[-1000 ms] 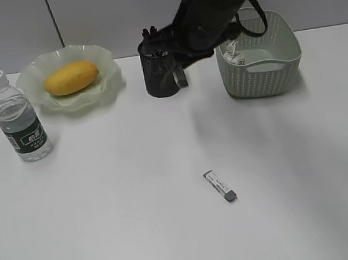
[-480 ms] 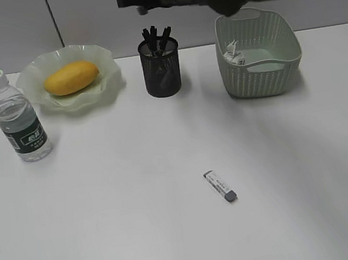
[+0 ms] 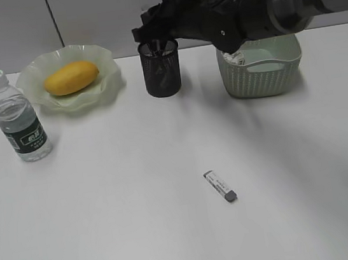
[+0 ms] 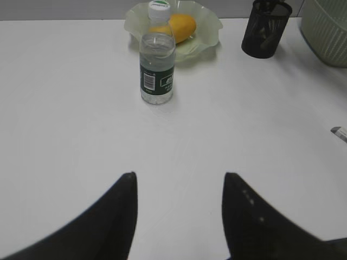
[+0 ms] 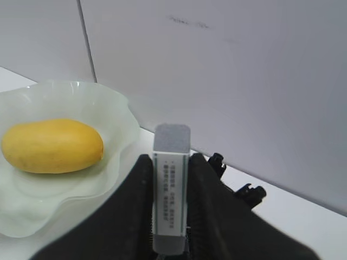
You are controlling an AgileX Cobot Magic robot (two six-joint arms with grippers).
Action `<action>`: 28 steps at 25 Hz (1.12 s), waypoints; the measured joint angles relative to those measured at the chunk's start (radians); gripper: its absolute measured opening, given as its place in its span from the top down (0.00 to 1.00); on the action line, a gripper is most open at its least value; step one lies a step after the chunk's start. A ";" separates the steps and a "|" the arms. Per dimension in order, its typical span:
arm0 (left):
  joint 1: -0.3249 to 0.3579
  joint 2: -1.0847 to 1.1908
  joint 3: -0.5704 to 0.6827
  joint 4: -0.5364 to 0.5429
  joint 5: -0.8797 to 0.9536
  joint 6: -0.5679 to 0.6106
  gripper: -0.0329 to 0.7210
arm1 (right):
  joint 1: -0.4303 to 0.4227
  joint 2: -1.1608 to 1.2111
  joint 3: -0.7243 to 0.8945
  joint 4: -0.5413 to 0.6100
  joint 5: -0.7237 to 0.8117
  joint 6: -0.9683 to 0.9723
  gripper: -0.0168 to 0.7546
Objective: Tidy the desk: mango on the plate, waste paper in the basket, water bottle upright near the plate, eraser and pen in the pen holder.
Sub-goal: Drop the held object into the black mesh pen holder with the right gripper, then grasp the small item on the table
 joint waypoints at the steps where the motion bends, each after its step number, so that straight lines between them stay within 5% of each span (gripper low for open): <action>1: 0.000 0.000 0.000 0.000 0.000 0.000 0.45 | -0.001 0.000 0.000 0.000 -0.005 0.000 0.77; 4: 0.000 0.000 0.001 0.000 0.000 0.000 0.45 | -0.002 0.000 0.000 0.000 -0.012 0.000 0.75; 10: 0.000 0.000 0.001 0.000 0.000 0.000 0.45 | -0.002 0.000 0.000 -0.003 -0.014 -0.061 0.51; 17: 0.000 0.000 0.001 0.000 0.000 0.000 0.45 | 0.001 -0.048 0.001 -0.005 0.029 -0.083 0.48; 28: 0.000 0.000 0.001 0.000 0.000 0.000 0.45 | 0.003 -0.327 0.001 0.074 0.696 -0.070 0.48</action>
